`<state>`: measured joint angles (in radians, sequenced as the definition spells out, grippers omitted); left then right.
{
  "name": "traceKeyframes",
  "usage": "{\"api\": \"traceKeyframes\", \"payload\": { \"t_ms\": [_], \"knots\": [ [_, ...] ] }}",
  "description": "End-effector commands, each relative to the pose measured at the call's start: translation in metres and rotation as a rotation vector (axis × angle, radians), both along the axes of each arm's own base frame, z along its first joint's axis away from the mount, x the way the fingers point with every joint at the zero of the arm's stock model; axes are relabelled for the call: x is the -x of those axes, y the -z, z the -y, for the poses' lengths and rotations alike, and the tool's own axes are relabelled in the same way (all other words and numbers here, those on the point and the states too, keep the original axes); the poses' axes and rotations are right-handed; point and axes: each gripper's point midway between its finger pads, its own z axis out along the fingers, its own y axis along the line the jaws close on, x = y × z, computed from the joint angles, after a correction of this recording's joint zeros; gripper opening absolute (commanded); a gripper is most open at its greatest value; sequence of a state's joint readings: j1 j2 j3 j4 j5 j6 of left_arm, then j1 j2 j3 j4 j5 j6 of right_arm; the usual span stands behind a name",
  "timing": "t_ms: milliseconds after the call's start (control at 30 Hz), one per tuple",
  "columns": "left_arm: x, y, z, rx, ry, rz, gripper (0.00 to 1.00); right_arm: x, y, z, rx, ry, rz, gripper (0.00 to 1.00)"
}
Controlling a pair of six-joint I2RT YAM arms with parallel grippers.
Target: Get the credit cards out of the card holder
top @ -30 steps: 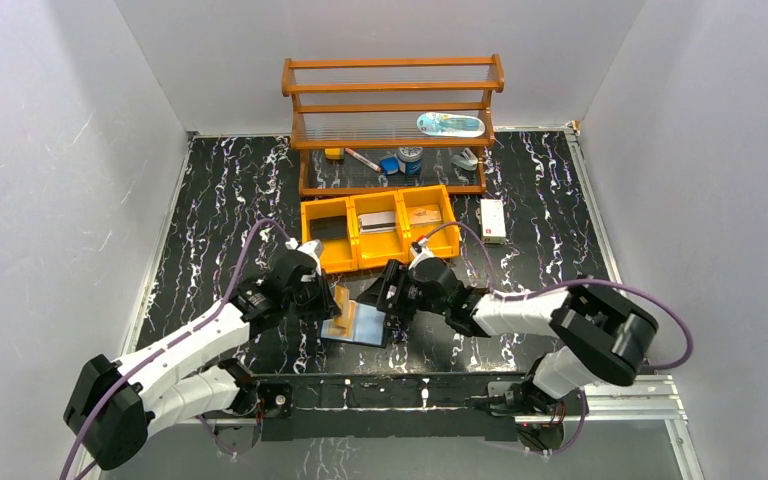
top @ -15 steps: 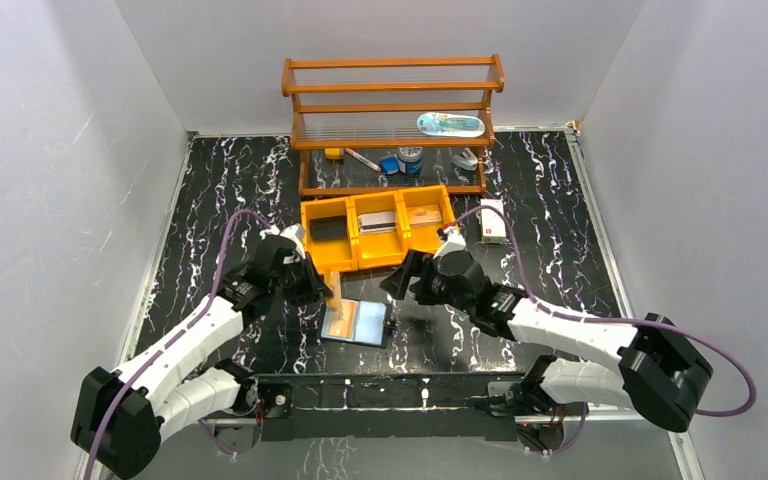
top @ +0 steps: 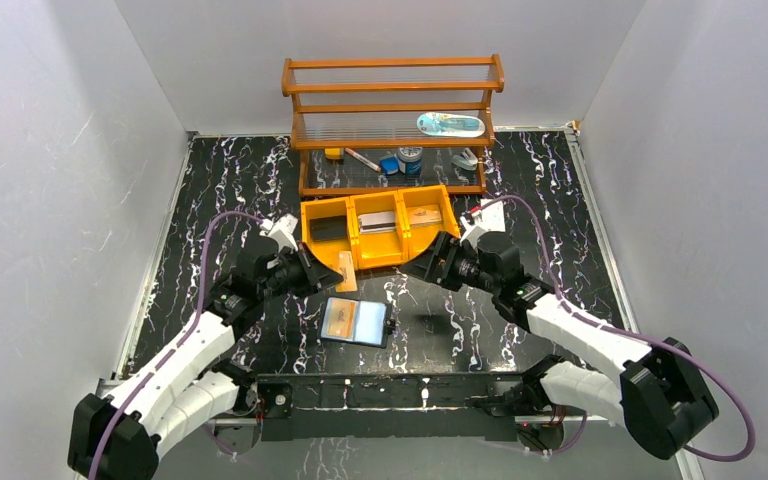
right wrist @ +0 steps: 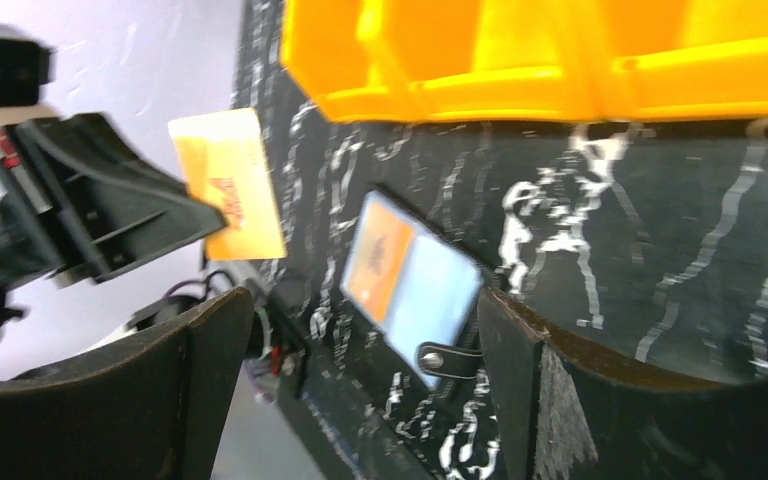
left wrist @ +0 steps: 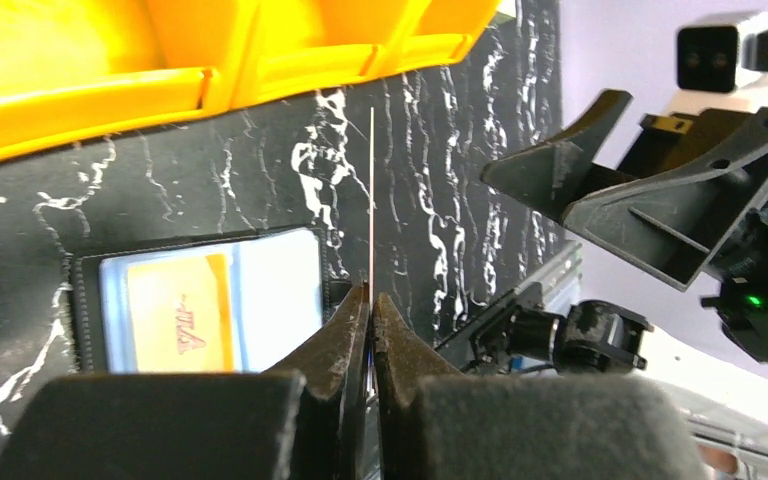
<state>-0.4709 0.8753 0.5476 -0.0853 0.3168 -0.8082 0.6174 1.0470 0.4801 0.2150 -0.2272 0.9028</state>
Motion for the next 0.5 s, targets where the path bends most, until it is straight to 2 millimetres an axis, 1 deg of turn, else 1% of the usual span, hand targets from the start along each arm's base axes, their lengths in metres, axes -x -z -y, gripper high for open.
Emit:
{"api": "traceKeyframes", "payload": {
  "t_ms": [0, 33, 133, 200, 300, 400, 467],
  "knots": [
    [0.009, -0.021, 0.019, 0.176, 0.069, 0.031, 0.0, 0.018, -0.053, -0.034, -0.21, -0.232, 0.077, 0.87],
    [0.009, -0.023, 0.022, 0.201, 0.083, 0.036, 0.0, 0.019, -0.058, -0.038, -0.227, -0.256, 0.083, 0.84],
    [0.01, -0.033, 0.032, 0.266, 0.132, 0.052, 0.0, 0.014, -0.067, -0.042, -0.231, -0.268, 0.103, 0.81],
    [0.01, -0.041, 0.039, 0.307, 0.164, 0.068, 0.0, 0.01, -0.071, -0.045, -0.233, -0.272, 0.107, 0.79],
    [0.009, -0.052, 0.045, 0.352, 0.199, 0.097, 0.0, 0.011, -0.073, -0.051, -0.252, -0.307, 0.082, 0.75],
    [0.009, -0.056, 0.049, 0.369, 0.223, 0.1, 0.0, 0.011, -0.073, -0.055, -0.282, -0.315, 0.065, 0.73],
    [0.012, -0.056, 0.051, 0.376, 0.244, 0.096, 0.0, 0.01, -0.075, -0.056, -0.3, -0.321, 0.071, 0.69]
  ]
}}
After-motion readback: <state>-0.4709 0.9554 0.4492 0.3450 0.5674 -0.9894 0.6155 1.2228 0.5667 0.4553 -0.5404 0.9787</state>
